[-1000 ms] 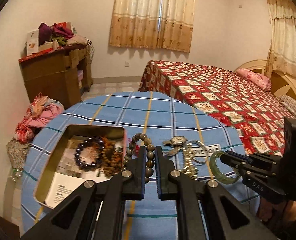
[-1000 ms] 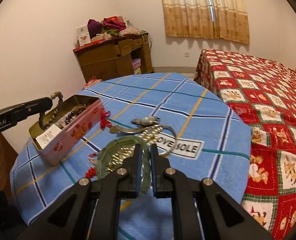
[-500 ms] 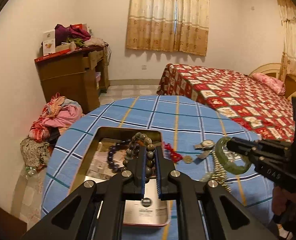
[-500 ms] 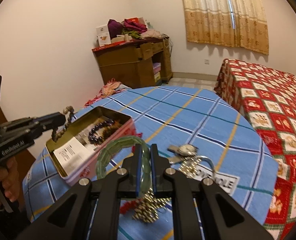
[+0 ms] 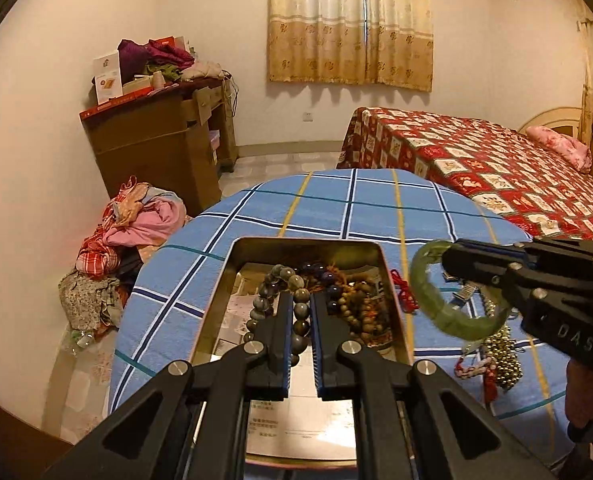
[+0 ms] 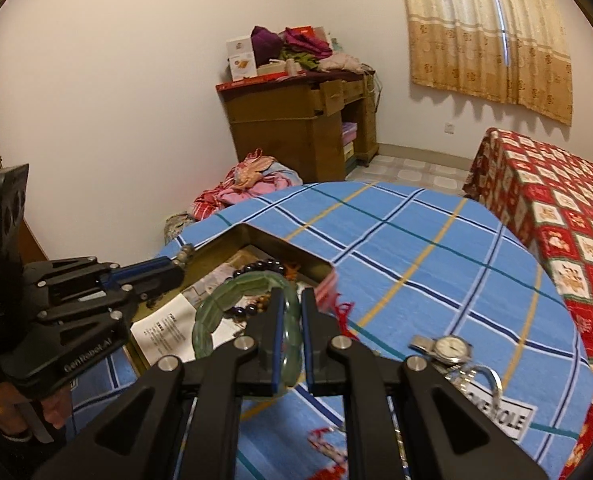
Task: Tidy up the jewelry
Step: 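Carry the grey bracelet and jade bangle over the tin and open both tools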
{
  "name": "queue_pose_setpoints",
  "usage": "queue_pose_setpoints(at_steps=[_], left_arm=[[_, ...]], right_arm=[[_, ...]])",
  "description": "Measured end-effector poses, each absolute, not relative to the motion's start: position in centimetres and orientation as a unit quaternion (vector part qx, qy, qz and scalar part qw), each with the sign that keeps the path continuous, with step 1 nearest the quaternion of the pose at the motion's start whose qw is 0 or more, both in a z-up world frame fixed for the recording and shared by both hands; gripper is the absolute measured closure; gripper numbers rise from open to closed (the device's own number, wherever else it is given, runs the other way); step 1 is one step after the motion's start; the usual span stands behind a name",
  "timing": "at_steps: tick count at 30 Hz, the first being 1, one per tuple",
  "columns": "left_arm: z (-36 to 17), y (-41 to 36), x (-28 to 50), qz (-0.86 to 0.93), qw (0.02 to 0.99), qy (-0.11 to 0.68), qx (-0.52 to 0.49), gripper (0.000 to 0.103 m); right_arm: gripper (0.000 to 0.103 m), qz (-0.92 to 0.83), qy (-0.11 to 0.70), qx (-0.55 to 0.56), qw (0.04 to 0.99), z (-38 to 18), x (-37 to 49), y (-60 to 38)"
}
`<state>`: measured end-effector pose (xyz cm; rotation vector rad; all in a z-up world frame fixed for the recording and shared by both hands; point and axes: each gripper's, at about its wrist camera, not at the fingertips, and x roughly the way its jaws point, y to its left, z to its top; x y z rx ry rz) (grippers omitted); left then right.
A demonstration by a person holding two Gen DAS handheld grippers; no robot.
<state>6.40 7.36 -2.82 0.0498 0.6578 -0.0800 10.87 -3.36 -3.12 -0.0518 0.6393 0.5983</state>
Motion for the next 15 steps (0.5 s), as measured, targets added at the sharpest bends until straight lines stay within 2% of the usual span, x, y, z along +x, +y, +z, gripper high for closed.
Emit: queue_pose_setpoints(at_steps=[15], left_arm=[[-4.1,8.3,8.2,-0.033,0.937,0.345,0.039,0.096]], right_arm=[[0.092,0.293,0.327,-0.049,0.897,-4.7,11.8,0.2]])
